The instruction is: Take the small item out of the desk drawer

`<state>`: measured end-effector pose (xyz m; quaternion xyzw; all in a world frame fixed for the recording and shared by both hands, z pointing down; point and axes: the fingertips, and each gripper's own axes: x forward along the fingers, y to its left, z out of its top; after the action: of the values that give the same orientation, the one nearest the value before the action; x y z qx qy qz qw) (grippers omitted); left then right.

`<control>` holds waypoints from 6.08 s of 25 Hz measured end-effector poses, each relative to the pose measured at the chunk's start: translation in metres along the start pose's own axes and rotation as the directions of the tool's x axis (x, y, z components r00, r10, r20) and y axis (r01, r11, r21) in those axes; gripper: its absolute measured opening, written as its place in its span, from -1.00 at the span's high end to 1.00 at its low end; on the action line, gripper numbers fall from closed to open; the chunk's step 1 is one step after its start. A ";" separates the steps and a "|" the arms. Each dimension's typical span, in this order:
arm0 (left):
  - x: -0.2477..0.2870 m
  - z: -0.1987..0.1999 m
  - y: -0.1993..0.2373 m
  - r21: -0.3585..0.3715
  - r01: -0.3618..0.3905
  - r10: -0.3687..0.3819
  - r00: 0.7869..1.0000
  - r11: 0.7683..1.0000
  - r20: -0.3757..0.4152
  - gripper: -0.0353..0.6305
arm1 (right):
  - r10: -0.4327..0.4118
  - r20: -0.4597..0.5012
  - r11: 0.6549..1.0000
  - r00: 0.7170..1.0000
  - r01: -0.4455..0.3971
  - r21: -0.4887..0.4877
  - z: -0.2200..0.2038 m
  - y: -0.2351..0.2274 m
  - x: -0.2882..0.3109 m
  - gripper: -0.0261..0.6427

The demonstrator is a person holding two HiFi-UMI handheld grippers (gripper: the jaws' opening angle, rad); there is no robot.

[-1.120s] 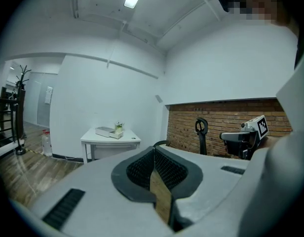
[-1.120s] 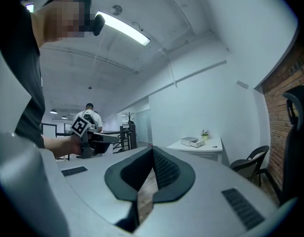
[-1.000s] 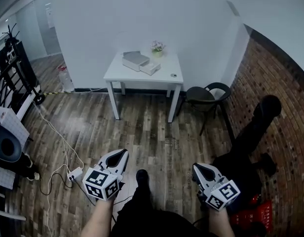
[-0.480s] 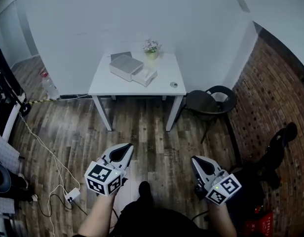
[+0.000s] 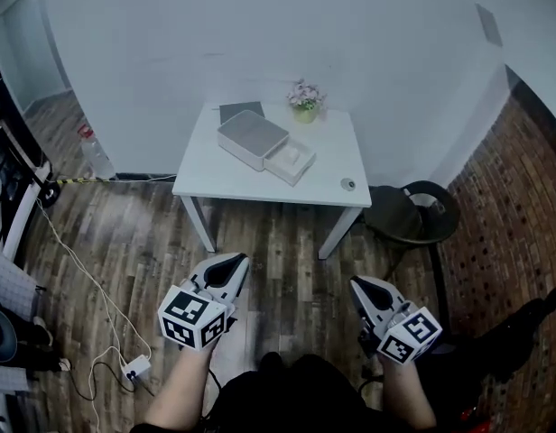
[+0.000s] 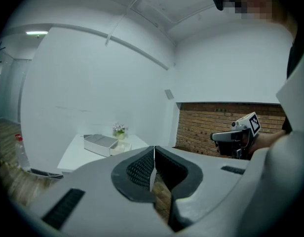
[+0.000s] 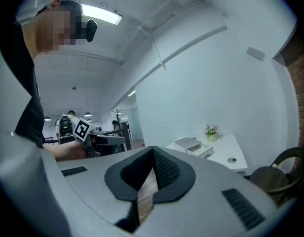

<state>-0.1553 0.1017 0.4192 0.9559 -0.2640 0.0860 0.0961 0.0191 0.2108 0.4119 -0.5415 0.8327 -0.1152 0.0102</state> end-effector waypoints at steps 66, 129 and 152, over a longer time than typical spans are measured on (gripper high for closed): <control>0.360 0.070 0.307 -0.224 -0.357 0.353 0.934 0.907 -0.056 0.85 | 0.446 -0.576 0.720 0.685 -0.657 -0.225 0.020 -0.335 0.478 0.87; 0.316 0.041 0.310 -0.271 -0.589 0.568 0.807 0.761 -0.162 0.85 | 0.177 -0.907 0.213 0.383 -0.914 -0.344 -0.106 -0.363 0.524 0.41; 0.394 0.112 0.339 -0.096 -0.300 0.292 0.952 0.949 -0.090 0.85 | 0.362 -0.529 0.752 0.767 -0.576 -0.321 0.052 -0.373 0.483 0.42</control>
<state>0.0137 -0.4017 0.4424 0.8950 -0.4049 0.1206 0.1435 0.1619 -0.3797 0.4892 -0.2541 0.9265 -0.0232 -0.2765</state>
